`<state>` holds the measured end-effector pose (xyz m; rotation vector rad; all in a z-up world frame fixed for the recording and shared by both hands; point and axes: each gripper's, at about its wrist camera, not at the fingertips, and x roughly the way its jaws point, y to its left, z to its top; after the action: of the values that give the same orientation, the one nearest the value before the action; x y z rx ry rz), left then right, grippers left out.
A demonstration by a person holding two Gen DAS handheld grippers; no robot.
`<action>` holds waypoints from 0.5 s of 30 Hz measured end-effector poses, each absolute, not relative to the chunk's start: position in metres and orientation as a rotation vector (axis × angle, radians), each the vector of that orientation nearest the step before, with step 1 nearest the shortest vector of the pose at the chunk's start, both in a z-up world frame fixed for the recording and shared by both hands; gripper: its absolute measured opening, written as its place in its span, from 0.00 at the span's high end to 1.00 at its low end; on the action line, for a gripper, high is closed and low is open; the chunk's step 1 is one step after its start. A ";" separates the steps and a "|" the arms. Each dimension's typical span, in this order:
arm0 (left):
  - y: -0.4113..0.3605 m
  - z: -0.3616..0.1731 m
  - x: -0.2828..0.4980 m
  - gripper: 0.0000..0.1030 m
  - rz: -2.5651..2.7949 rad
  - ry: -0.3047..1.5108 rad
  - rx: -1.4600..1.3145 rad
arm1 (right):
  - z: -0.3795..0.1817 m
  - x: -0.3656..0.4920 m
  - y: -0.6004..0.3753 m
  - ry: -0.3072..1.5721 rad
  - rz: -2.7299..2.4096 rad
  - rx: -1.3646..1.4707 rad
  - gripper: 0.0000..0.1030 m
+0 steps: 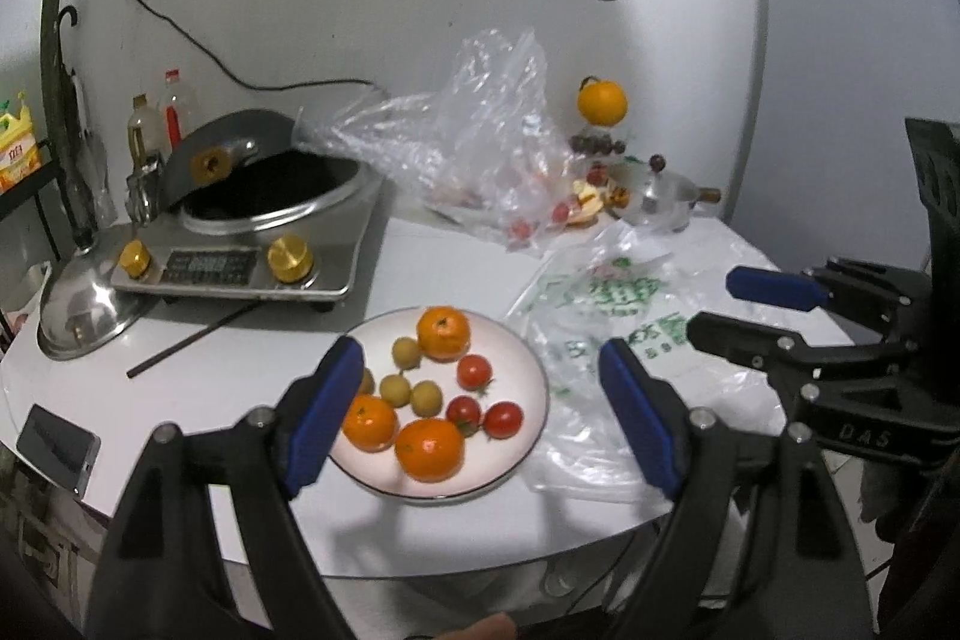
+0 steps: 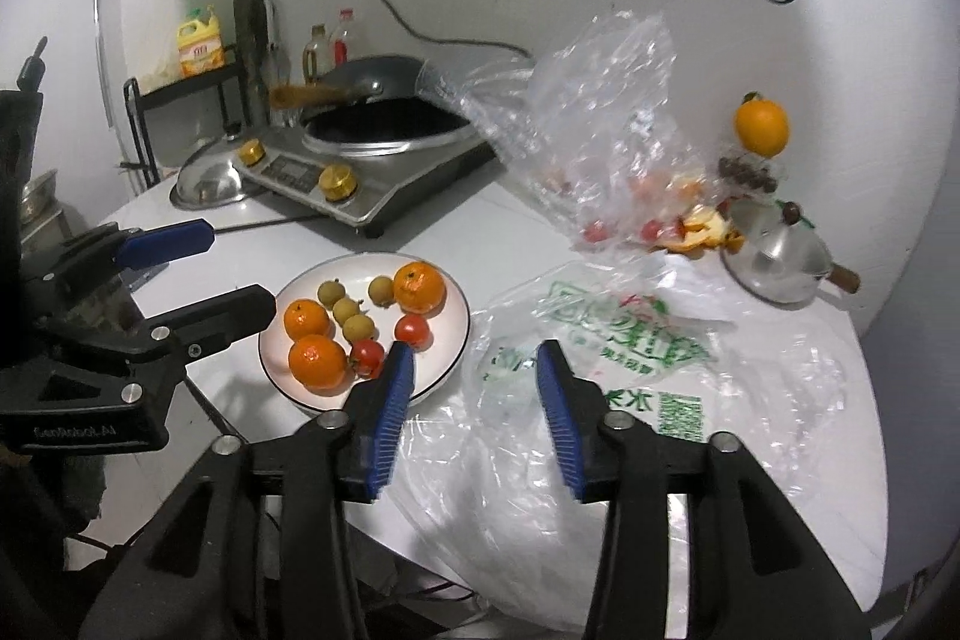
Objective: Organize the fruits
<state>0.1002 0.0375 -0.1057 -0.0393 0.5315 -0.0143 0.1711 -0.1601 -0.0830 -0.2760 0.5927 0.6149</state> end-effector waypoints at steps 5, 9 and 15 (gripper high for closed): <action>0.026 -0.087 0.087 0.20 -0.033 0.491 -0.031 | -0.067 0.154 -0.175 0.541 0.590 -0.261 0.51; 0.016 -0.070 0.074 0.20 -0.043 0.447 -0.017 | -0.055 0.142 -0.184 0.502 0.576 -0.251 0.51; 0.011 -0.045 0.059 0.19 -0.035 0.389 -0.001 | -0.031 0.123 -0.195 0.430 0.556 -0.239 0.47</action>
<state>0.0585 0.0111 -0.0447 -0.0014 0.3891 -0.0353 0.1234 -0.1948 -0.0309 -0.2390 0.4295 0.5564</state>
